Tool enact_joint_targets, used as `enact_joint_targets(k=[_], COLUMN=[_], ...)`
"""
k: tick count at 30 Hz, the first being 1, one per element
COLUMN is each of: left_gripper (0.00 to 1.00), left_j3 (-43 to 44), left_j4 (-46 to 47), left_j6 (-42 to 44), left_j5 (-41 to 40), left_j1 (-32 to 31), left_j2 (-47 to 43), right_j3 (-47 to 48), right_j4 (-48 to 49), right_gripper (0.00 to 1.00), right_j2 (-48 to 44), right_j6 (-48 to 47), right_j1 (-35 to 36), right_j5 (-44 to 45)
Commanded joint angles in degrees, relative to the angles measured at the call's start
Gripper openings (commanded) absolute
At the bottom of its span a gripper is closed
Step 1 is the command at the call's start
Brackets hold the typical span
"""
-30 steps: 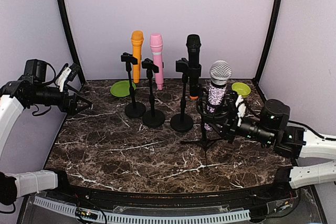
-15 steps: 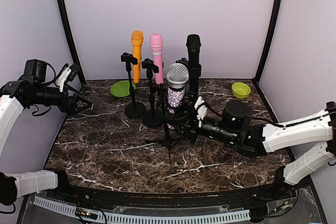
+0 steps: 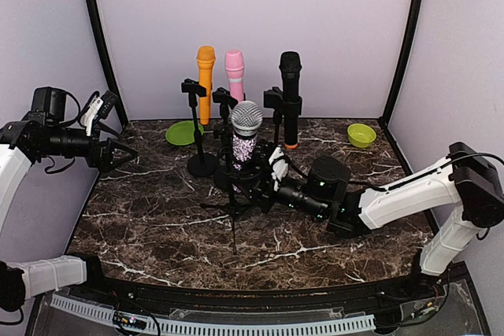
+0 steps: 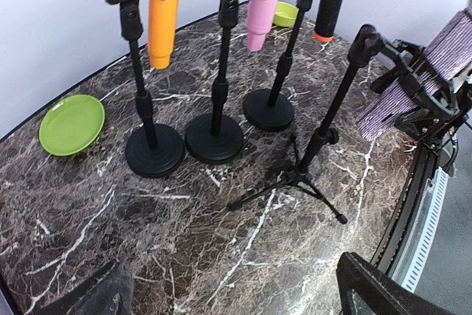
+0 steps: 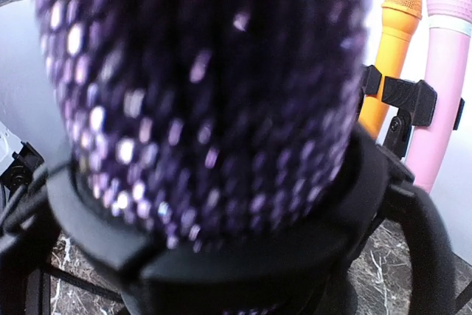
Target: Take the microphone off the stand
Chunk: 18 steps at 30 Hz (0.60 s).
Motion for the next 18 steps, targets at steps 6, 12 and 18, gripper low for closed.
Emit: enact_joint_targets(k=[6, 12, 18], left_gripper=[0.99, 0.99, 0.99], left_j3=[10.35, 19.93, 21.1], left_j4=[0.54, -1.16, 3.92], left_j6=[5.03, 4.13, 6.21], left_j5=[3.23, 2.18, 1.59], left_j1=[-15.66, -28.5, -41.27], left_j2=[2.31, 11.15, 16.54], right_j3=[-3.83, -7.65, -12.37], right_j4=[2.52, -3.78, -10.98], right_gripper=[1.0, 1.0, 1.0], right_j2=[-5.95, -12.4, -20.4], right_j6=[4.51, 6.0, 8.38], right_j1=[0.52, 1.61, 1.88], right_j5=[0.43, 0.59, 0.34])
